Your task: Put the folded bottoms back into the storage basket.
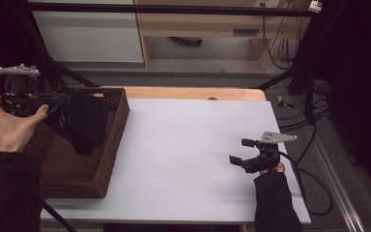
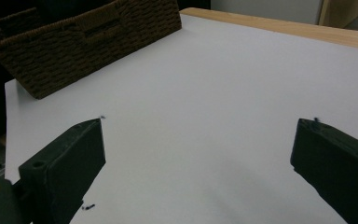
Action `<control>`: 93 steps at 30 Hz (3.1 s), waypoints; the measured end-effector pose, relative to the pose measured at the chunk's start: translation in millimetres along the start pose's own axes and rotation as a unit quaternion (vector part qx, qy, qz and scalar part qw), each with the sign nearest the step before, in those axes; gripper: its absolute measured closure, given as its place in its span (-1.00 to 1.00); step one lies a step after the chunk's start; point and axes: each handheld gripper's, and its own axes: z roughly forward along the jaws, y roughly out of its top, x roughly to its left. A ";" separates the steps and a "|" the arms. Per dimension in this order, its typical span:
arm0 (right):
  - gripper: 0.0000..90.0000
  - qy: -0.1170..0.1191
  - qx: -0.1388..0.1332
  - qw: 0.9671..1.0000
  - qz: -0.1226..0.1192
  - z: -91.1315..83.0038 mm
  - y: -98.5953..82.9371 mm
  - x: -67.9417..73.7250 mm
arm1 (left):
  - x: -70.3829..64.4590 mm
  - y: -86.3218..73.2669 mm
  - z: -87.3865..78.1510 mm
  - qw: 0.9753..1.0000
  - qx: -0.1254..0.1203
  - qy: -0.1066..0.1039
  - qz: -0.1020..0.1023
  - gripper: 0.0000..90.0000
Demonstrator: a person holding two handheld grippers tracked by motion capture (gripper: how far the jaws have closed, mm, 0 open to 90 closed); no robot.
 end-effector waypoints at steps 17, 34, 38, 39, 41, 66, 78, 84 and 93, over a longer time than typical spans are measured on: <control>-0.93 -0.001 0.002 1.000 0.000 0.9 -0.3 -0.1 | 9.4 -26.6 24.7 1.000 0.024 -0.003 -0.012 0.84; -0.93 -0.001 0.004 1.000 0.000 1.1 -0.4 -0.1 | 11.3 -43.2 56.0 0.999 0.042 -0.020 -0.024 0.84; -0.93 -0.002 0.004 1.000 -0.001 1.1 -0.5 -0.2 | 15.5 -46.3 61.5 0.998 0.049 -0.009 -0.026 0.84; -0.93 -0.003 0.004 1.000 -0.001 1.2 -0.5 -0.3 | 16.9 -47.1 62.5 0.998 0.050 -0.009 -0.027 0.84; -0.93 -0.003 0.004 1.000 -0.001 1.6 -0.7 -0.3 | 19.1 -48.7 64.9 0.998 0.052 -0.005 -0.029 0.84; -0.93 -0.005 0.006 1.000 -0.001 2.0 -1.1 -0.7 | 74.2 -86.4 81.1 0.996 0.032 0.071 -0.040 0.55; -0.93 -0.004 0.006 1.000 -0.001 1.9 -1.1 -0.4 | 69.3 -95.8 78.3 0.996 -0.021 0.053 -0.062 -0.49; -0.93 -0.004 0.006 1.000 -0.001 1.9 -1.1 -0.3 | 58.0 -96.7 75.8 0.997 -0.030 0.048 -0.061 -0.76; -0.93 -0.003 0.005 1.000 -0.001 1.9 -1.0 -0.1 | 41.6 -98.6 73.5 0.997 -0.038 0.034 -0.053 -0.89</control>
